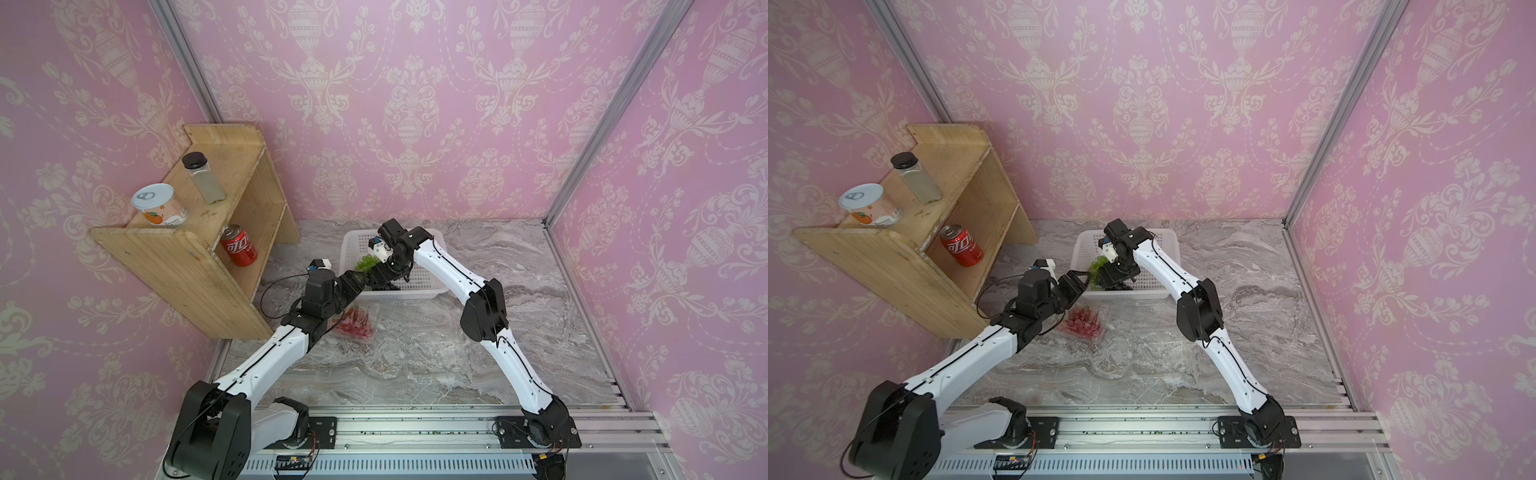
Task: Pack grapes into containers
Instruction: Pick up the grape from the basket.
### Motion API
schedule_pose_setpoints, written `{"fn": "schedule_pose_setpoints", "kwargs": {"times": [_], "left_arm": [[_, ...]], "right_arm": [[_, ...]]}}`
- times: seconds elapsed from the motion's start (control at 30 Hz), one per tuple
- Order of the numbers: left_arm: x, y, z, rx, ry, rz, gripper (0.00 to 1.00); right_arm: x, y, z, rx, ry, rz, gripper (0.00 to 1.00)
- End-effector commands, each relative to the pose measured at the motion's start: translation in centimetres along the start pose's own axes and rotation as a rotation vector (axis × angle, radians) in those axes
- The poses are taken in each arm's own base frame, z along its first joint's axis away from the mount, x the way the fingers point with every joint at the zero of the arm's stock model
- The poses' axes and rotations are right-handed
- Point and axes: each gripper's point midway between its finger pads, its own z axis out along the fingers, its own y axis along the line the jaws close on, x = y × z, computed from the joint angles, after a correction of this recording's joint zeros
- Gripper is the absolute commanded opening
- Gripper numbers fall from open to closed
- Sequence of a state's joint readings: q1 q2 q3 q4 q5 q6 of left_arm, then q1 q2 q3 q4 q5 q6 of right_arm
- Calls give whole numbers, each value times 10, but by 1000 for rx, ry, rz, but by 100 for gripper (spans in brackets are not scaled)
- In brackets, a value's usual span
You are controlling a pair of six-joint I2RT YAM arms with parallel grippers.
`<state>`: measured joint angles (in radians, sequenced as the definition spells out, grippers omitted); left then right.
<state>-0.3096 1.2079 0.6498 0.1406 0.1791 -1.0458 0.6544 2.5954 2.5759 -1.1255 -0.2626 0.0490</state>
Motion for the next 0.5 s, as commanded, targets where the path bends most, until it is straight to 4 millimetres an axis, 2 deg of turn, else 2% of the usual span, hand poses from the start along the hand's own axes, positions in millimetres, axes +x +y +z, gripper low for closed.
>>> {"fn": "schedule_pose_setpoints", "kwargs": {"times": [0.0, 0.27, 0.33, 0.47], "left_arm": [[-3, -4, 5, 3, 11, -25, 69], [-2, 2, 17, -11, 15, -32, 68], [-2, 3, 18, -7, 10, -34, 69], [-5, 1, 20, 1, -2, -22, 69]], "right_arm": [[11, -12, 1, 38, 44, -47, 83], [21, -25, 17, 99, 99, -83, 87], [24, -27, 22, 99, 112, -87, 86], [26, -22, 30, 64, 118, -92, 76]]}}
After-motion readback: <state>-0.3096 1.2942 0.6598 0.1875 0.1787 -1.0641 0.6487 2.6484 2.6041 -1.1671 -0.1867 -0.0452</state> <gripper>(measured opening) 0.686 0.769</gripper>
